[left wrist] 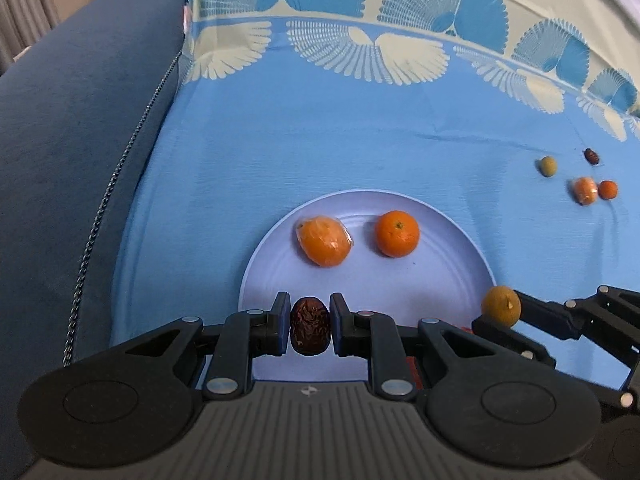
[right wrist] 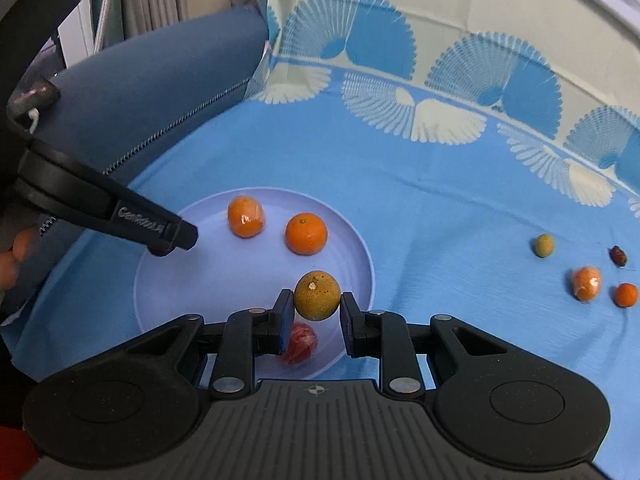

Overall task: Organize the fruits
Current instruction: 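Carry the date and brown fruit to the plate and open both tools, then lift both tools away from the plate toward the remaining fruits, then grasp a wrapped mandarin with the left tool while the right tool grasps a mandarin, then carry both mandarins to the plate and open both tools to release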

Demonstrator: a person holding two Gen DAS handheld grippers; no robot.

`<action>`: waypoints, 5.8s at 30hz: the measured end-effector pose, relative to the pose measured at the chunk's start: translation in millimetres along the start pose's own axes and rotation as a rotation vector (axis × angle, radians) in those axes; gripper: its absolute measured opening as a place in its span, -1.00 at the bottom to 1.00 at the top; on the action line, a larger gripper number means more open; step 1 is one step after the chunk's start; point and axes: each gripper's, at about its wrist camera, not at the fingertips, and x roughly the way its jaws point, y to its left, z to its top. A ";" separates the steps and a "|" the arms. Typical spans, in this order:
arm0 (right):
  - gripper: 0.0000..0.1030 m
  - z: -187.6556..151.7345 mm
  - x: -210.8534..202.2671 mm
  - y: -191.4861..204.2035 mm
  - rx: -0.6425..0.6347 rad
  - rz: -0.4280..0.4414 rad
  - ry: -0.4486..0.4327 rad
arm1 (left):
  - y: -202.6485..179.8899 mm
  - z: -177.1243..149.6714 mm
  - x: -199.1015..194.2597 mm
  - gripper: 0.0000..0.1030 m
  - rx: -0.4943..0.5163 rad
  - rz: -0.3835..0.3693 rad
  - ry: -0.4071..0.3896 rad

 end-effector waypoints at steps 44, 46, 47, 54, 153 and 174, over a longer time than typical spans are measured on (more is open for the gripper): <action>0.99 -70.2 -185.9 33.0 0.034 0.004 -0.165 | -24.6 -136.2 -177.0 0.99 0.027 0.122 -0.141; 0.99 -71.8 -189.5 34.3 0.034 0.002 -0.172 | -25.5 -137.1 -180.0 0.99 0.028 0.123 -0.150; 0.99 -72.5 -190.6 34.7 0.034 0.001 -0.174 | -25.2 -138.1 -181.3 0.99 0.028 0.122 -0.154; 0.99 -75.0 -195.2 36.5 0.039 -0.007 -0.188 | -25.1 -140.9 -185.1 0.99 0.029 0.116 -0.161; -0.26 -91.1 13.6 -381.9 0.587 -0.861 -0.281 | -310.9 87.2 65.2 -0.21 0.170 -0.122 0.018; -0.26 -82.7 -188.3 -131.1 0.408 -0.302 -0.352 | -58.2 -56.3 -151.6 -0.21 -0.026 0.110 -0.069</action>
